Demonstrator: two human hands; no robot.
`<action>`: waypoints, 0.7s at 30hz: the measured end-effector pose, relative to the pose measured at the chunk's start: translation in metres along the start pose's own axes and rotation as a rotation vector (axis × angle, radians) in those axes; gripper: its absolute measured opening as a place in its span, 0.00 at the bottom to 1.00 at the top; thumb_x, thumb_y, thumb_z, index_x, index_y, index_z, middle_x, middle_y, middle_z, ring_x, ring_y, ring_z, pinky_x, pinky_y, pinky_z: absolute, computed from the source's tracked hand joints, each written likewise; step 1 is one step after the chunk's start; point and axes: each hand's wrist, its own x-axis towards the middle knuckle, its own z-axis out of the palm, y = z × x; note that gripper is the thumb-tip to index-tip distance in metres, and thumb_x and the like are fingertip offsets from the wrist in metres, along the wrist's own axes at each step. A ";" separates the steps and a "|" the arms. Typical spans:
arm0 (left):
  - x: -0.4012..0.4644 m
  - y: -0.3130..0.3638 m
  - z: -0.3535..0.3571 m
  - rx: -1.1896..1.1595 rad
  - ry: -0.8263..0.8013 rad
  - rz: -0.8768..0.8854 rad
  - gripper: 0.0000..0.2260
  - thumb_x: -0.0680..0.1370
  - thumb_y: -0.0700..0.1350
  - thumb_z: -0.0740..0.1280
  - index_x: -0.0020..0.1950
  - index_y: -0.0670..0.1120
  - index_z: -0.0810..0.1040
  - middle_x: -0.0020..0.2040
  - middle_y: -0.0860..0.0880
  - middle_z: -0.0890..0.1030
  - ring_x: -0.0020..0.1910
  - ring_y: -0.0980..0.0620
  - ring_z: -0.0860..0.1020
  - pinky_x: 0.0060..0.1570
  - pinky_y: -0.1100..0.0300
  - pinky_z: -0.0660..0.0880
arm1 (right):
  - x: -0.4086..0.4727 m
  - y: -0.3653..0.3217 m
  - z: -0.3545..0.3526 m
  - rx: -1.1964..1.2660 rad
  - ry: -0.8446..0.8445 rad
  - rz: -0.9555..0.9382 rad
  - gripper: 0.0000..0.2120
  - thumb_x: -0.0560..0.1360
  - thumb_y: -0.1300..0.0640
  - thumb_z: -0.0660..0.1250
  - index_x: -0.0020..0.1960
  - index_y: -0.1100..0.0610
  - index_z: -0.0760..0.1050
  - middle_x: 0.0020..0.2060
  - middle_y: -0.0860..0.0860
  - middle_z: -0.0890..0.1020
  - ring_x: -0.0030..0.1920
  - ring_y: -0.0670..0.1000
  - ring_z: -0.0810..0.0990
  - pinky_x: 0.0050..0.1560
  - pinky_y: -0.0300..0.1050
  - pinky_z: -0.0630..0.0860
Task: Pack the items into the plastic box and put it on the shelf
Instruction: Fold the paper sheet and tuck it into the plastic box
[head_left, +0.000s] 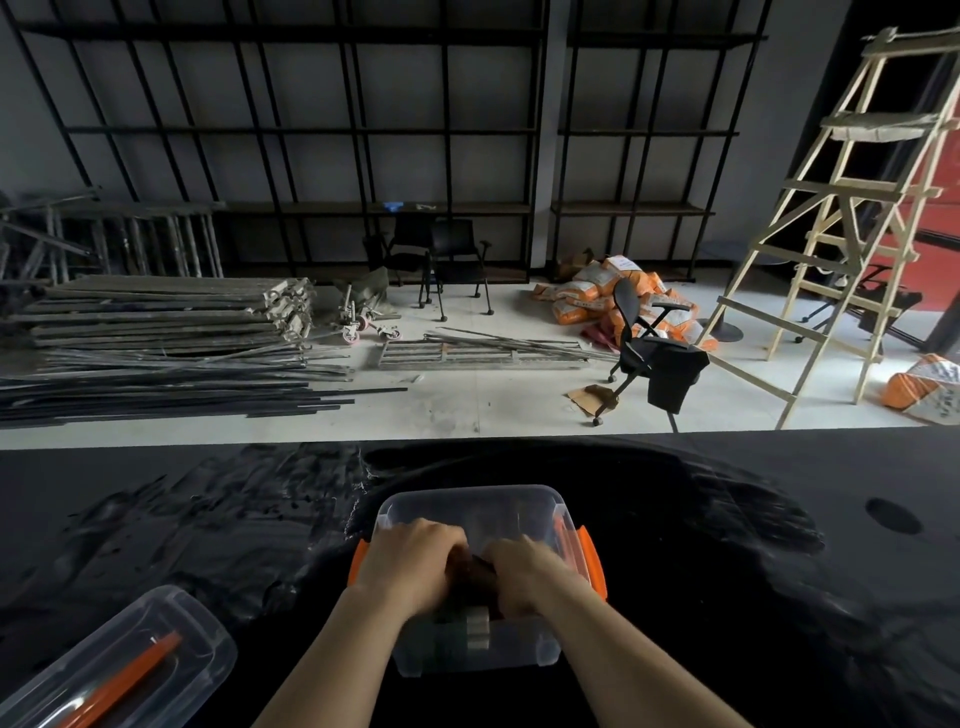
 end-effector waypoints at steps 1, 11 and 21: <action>0.001 -0.001 0.000 -0.076 0.024 -0.013 0.18 0.76 0.43 0.63 0.64 0.58 0.77 0.56 0.56 0.83 0.56 0.51 0.80 0.61 0.50 0.70 | 0.001 -0.001 0.000 -0.030 0.044 -0.020 0.23 0.74 0.60 0.70 0.68 0.56 0.72 0.61 0.57 0.79 0.60 0.59 0.79 0.55 0.51 0.79; 0.017 0.005 -0.025 -0.771 0.815 -0.232 0.13 0.80 0.50 0.64 0.63 0.48 0.74 0.47 0.57 0.79 0.42 0.59 0.79 0.37 0.65 0.73 | -0.042 0.012 -0.092 0.210 0.313 -0.144 0.07 0.70 0.61 0.70 0.48 0.58 0.78 0.44 0.54 0.82 0.46 0.53 0.82 0.39 0.44 0.76; 0.027 0.045 -0.053 -1.266 0.433 -0.198 0.06 0.80 0.47 0.66 0.52 0.46 0.79 0.48 0.47 0.84 0.49 0.51 0.80 0.42 0.60 0.71 | -0.042 0.012 -0.070 1.283 0.202 -0.399 0.11 0.72 0.66 0.71 0.53 0.58 0.83 0.45 0.60 0.85 0.45 0.57 0.85 0.46 0.54 0.81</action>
